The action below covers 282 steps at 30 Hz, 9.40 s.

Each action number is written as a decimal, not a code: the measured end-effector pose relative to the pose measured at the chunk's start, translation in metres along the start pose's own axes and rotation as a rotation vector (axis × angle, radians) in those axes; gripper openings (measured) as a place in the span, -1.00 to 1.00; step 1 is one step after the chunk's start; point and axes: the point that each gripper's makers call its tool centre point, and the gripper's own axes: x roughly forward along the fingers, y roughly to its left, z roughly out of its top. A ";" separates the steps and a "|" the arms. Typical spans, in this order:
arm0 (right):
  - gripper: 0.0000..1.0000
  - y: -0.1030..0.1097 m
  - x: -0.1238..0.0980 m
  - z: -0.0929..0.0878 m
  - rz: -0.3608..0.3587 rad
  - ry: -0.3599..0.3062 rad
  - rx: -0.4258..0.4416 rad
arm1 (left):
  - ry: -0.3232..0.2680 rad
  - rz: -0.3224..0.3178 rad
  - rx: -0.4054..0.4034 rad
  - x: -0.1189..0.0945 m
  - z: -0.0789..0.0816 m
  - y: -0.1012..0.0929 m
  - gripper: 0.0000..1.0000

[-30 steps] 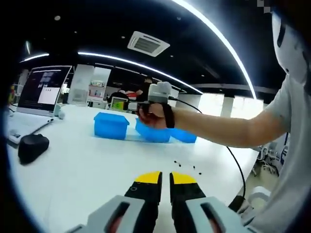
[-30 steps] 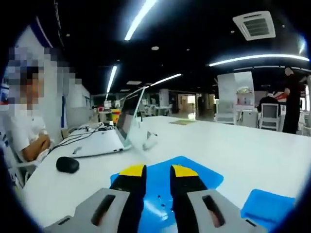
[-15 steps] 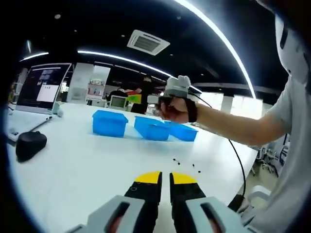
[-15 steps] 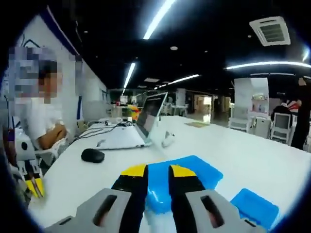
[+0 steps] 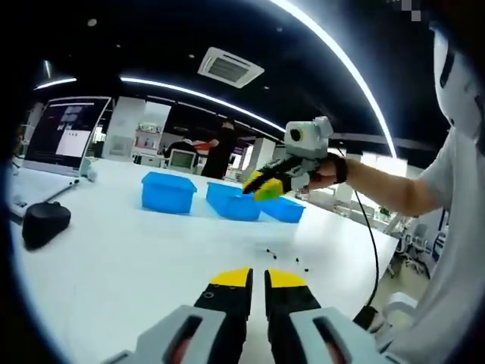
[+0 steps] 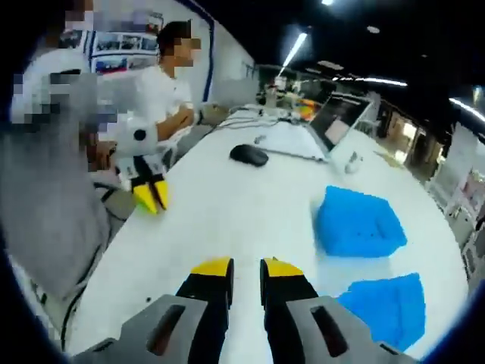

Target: Pick up the resistors one by one and place each resistor into its matching bin, sorting the parts by color and model until every resistor is separated into the correct bin for its type

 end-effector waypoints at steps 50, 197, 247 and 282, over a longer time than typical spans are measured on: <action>-0.89 -0.049 -0.003 0.038 -0.166 -0.324 0.245 | 0.006 0.004 -0.003 -0.005 -0.004 0.002 -0.80; -0.62 -0.225 -0.017 0.034 -0.777 -0.364 0.224 | -0.009 0.027 0.045 -0.011 0.011 0.004 -0.80; -0.90 0.033 0.035 -0.038 0.247 0.335 -0.388 | 0.013 0.026 0.077 -0.009 0.005 -0.012 -0.80; -0.90 -0.115 -0.012 0.112 -0.461 -0.738 0.205 | 0.009 0.014 0.065 -0.007 0.004 -0.006 -0.80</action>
